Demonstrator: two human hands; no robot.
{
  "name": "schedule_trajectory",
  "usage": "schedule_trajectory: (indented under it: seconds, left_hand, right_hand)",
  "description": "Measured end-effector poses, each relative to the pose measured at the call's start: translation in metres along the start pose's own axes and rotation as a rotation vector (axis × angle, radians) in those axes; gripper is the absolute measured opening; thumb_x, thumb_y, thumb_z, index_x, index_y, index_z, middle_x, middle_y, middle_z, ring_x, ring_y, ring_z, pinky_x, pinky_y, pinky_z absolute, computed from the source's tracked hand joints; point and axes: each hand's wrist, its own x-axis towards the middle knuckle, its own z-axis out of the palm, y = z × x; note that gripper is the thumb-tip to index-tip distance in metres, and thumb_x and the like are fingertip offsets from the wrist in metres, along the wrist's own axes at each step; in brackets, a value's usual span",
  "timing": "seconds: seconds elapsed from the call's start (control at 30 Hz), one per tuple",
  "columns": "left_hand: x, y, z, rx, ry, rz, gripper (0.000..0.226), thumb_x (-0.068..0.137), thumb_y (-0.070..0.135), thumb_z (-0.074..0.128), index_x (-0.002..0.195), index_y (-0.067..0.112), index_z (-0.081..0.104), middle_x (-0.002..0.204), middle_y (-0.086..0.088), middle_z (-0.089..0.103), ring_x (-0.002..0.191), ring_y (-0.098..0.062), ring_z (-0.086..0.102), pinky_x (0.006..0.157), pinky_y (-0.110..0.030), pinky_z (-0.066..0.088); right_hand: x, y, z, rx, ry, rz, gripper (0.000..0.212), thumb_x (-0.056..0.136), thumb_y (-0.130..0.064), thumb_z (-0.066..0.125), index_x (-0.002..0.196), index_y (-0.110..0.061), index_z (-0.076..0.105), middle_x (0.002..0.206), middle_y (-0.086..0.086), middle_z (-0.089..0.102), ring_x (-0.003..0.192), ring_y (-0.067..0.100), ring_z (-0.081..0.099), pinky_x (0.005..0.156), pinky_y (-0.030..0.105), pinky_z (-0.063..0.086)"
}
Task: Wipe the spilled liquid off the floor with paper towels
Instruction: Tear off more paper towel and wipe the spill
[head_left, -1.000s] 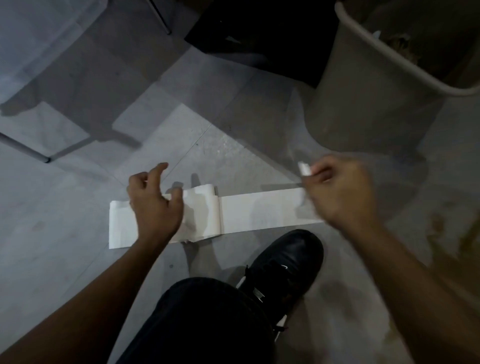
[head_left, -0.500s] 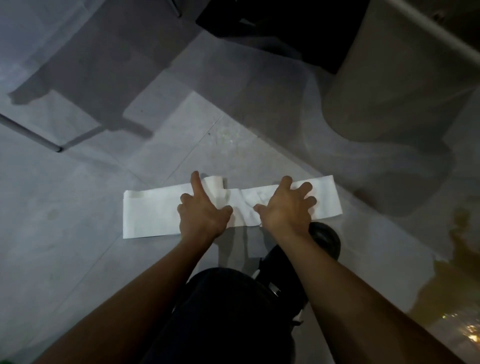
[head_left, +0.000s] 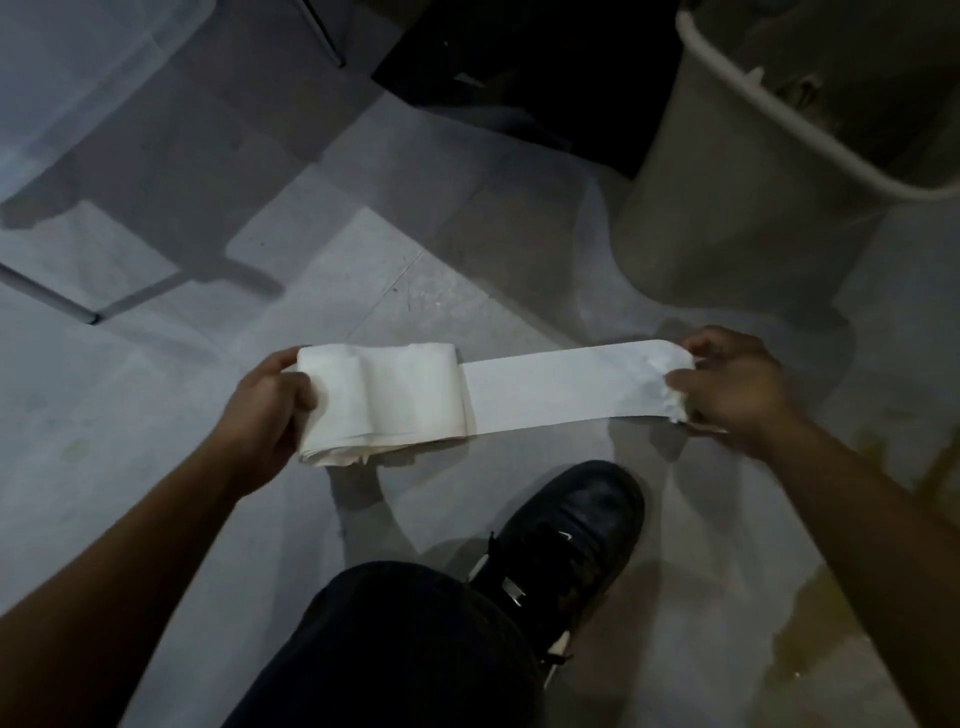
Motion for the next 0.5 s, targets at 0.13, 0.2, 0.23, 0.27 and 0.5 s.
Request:
schedule_trajectory:
  seconds: [0.13, 0.2, 0.23, 0.27, 0.5]
  left_hand:
    - [0.004, -0.013, -0.014, 0.114, -0.006, -0.02, 0.059, 0.078, -0.007, 0.042, 0.129, 0.018, 0.06, 0.117, -0.017, 0.062, 0.099, -0.037, 0.059, 0.078, -0.048, 0.052]
    - [0.007, -0.025, -0.023, 0.183, 0.025, -0.021, 0.057, 0.079, -0.007, 0.042, 0.129, 0.015, 0.06, 0.109, -0.017, 0.06, 0.091, -0.034, 0.056, 0.068, -0.04, 0.049]
    - [0.007, -0.03, -0.029, 0.212, 0.052, -0.027, 0.056, 0.079, -0.007, 0.043, 0.127, 0.015, 0.061, 0.106, -0.016, 0.06, 0.089, -0.033, 0.055, 0.067, -0.039, 0.048]
    - [0.008, -0.035, -0.036, 0.232, 0.086, -0.03, 0.056, 0.078, -0.006, 0.044, 0.126, 0.016, 0.062, 0.105, -0.015, 0.06, 0.088, -0.032, 0.055, 0.068, -0.04, 0.049]
    - [0.01, -0.047, -0.055, 0.398, 0.299, 0.024, 0.054, 0.091, 0.002, 0.049, 0.14, 0.024, 0.055, 0.122, -0.022, 0.063, 0.097, -0.036, 0.062, 0.085, -0.054, 0.055]
  right_hand:
    - [0.005, 0.016, -0.047, 0.069, -0.075, 0.072, 0.015, 0.08, 0.006, 0.074, 0.086, -0.008, 0.072, 0.076, 0.025, 0.067, 0.063, 0.032, 0.063, 0.051, 0.033, 0.051]
    - [0.004, 0.022, -0.058, 0.081, -0.074, 0.102, 0.015, 0.082, 0.008, 0.072, 0.084, -0.007, 0.07, 0.078, 0.026, 0.066, 0.066, 0.032, 0.062, 0.058, 0.039, 0.053]
    - [0.006, 0.026, -0.063, 0.09, -0.069, 0.12, 0.017, 0.082, 0.007, 0.073, 0.083, -0.01, 0.07, 0.081, 0.025, 0.066, 0.069, 0.032, 0.063, 0.065, 0.045, 0.053]
    - [0.006, 0.028, -0.066, 0.092, -0.062, 0.141, 0.018, 0.082, 0.005, 0.074, 0.082, -0.012, 0.071, 0.084, 0.024, 0.068, 0.07, 0.032, 0.064, 0.069, 0.05, 0.053]
    - [0.005, 0.025, -0.065, 0.082, -0.003, 0.17, 0.017, 0.079, 0.002, 0.077, 0.086, -0.012, 0.071, 0.093, 0.025, 0.071, 0.07, 0.034, 0.067, 0.063, 0.038, 0.055]
